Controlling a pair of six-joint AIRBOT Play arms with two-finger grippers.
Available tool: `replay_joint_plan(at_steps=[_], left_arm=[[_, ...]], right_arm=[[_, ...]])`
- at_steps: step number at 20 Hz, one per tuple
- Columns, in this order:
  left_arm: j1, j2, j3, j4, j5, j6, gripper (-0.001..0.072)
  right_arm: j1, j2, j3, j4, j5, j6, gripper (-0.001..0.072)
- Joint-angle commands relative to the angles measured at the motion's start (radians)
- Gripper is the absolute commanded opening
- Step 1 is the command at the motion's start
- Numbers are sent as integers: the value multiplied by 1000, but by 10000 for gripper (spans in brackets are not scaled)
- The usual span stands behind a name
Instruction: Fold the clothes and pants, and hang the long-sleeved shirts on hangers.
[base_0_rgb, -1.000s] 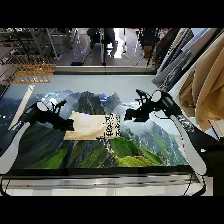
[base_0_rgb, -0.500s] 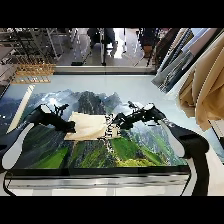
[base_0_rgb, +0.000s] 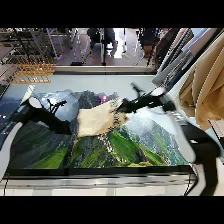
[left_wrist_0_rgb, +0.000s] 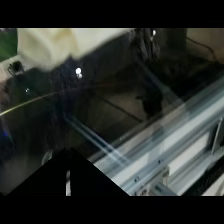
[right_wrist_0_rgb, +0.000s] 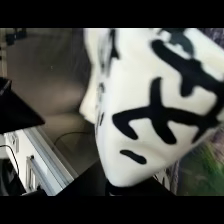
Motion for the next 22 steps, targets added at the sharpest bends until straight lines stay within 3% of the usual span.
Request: replay_joint_plan(at_steps=[1, 8, 12, 16, 19, 22], left_arm=[[2, 172, -52, 0, -190, 14, 7], [2, 472, -447, 2, -119, 31, 7], [2, 544, -576, 2, -106, 30, 7], [2, 557, -576, -2, -111, 26, 7], [2, 558, -575, -2, -110, 26, 7], [2, 558, -566, 7, -128, 25, 7]], right_arm=[[-188, 212, 13, -111, 132, 98, 19], [-829, 447, -14, -242, 320, 161, 19], [-1096, 505, -275, -480, 354, 172, 19], [-1287, 561, -647, -737, 232, 209, 19], [-1363, 561, -805, -879, 136, 229, 23], [-1372, 561, -746, -952, 93, 229, 140]])
